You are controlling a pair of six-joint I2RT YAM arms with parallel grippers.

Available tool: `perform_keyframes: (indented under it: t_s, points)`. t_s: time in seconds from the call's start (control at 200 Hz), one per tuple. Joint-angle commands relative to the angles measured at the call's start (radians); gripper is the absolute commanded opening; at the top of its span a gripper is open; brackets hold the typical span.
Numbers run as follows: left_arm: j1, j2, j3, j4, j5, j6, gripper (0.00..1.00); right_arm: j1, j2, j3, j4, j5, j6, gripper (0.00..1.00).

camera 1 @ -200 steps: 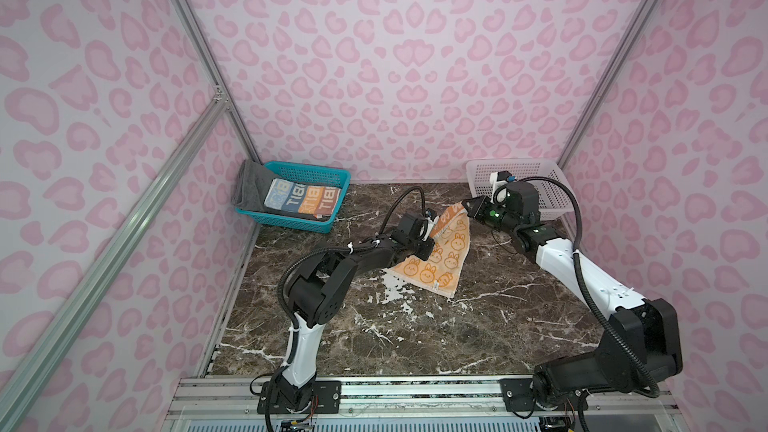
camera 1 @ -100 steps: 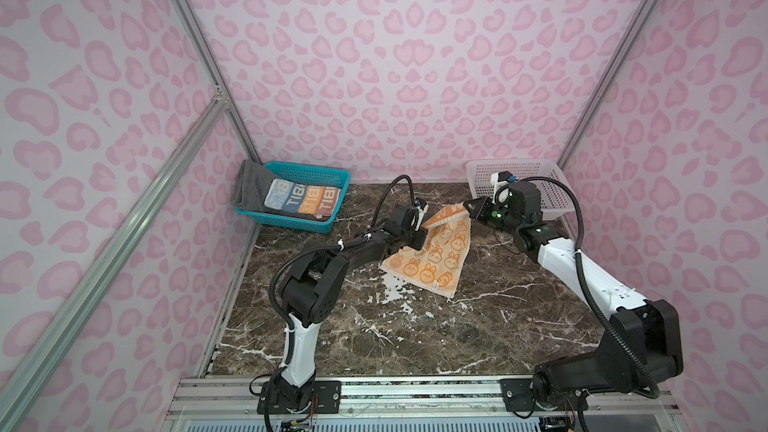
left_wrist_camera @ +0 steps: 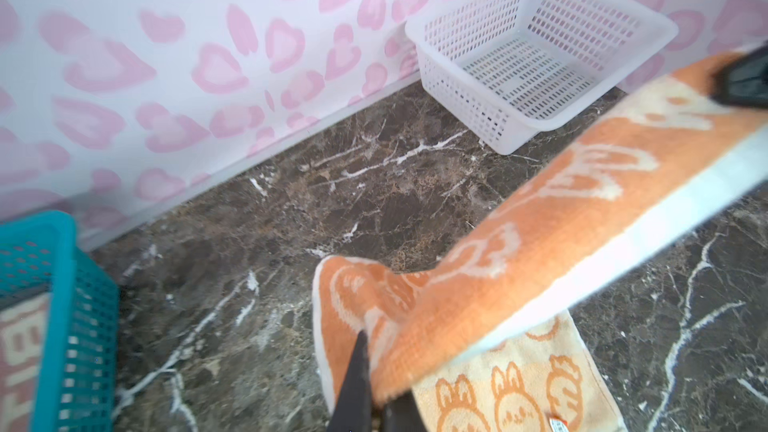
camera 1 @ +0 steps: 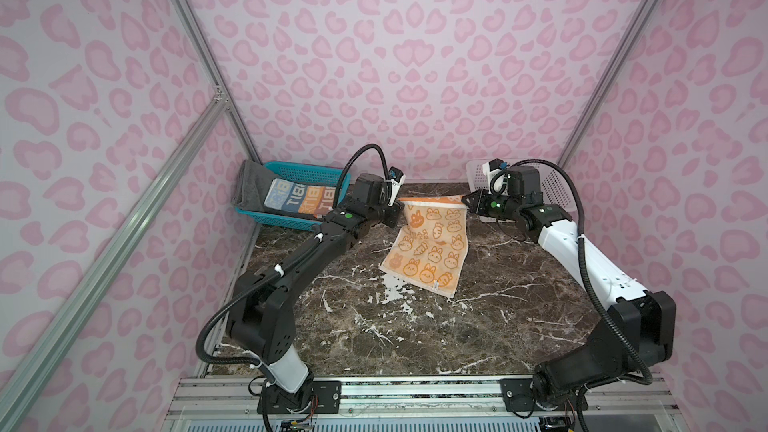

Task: Fold and stack the towels
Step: 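Lift the orange towel by two corners with both grippers to hang it, then lay the hanging orange towel flat on the table with both grippers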

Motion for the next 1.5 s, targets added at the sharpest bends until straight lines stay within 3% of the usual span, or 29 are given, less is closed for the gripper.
perform_keyframes:
  t_s: [0.0,0.185,0.435,0.69,0.87,1.08,1.28,1.495]
  points:
    - [0.005,-0.086,0.027,-0.117,-0.069,0.131,0.04,-0.001,-0.001,0.038,-0.100,-0.063,-0.104,0.00]
    - [0.005,-0.262,0.042,-0.235,-0.043,0.202,0.04,0.024,-0.088,0.043,-0.156,-0.129,-0.188,0.00]
    - [-0.020,-0.504,0.064,-0.364,0.048,0.231,0.04,0.071,-0.263,0.025,-0.148,-0.166,-0.199,0.00]
    - [-0.072,-0.558,0.129,-0.440,0.055,0.219,0.03,0.120,-0.369,0.072,-0.165,-0.092,-0.154,0.00]
    - [-0.065,-0.442,0.125,-0.412,-0.016,0.259,0.04,0.069,-0.274,0.073,-0.104,-0.074,-0.086,0.00]
    - [0.021,-0.155,0.205,-0.372,-0.073,0.313,0.04,0.014,-0.047,0.095,-0.013,-0.057,-0.022,0.00]
    - [0.092,0.116,0.369,-0.345,-0.123,0.366,0.04,0.001,0.179,0.279,0.014,-0.073,-0.067,0.00]
    - [0.135,0.295,0.508,-0.311,-0.152,0.396,0.04,-0.010,0.356,0.419,0.021,-0.111,-0.076,0.00]
